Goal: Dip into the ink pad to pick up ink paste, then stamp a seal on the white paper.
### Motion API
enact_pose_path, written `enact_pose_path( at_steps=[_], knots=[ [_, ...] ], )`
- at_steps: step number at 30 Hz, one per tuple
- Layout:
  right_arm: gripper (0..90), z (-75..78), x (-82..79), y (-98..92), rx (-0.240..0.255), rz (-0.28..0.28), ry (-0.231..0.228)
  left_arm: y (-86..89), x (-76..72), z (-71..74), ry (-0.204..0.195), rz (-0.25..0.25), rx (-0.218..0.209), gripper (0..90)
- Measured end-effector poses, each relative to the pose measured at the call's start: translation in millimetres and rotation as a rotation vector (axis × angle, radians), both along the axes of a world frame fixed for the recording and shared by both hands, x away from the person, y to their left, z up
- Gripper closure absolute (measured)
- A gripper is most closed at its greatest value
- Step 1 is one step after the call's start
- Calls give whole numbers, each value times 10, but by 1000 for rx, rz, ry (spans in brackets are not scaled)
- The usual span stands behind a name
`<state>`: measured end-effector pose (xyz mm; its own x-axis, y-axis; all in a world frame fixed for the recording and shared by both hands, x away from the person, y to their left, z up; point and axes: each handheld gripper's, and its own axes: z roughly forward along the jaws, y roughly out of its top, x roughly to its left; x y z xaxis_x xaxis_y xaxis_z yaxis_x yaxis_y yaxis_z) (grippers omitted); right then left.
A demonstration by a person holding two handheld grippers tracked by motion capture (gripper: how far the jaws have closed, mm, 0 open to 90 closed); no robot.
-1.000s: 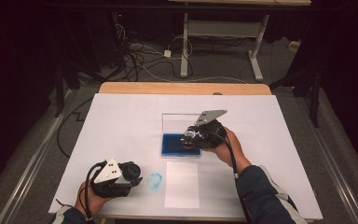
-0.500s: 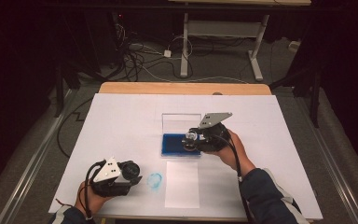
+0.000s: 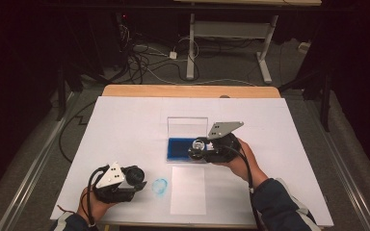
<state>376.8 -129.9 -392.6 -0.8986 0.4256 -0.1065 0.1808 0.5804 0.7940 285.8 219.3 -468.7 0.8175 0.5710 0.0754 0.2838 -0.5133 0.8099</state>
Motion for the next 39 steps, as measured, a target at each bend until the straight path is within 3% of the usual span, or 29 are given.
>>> enact_pose_path(
  at_steps=[23, 39],
  knots=[
    [566, 123, -310, -149, 32, 61, -18, -10, 3, 0, 0, -5, 5, 358],
    [566, -40, -511, -21, 10, 131, 13, -45, 4, -3, -1, -17, 21, 358]
  ],
)
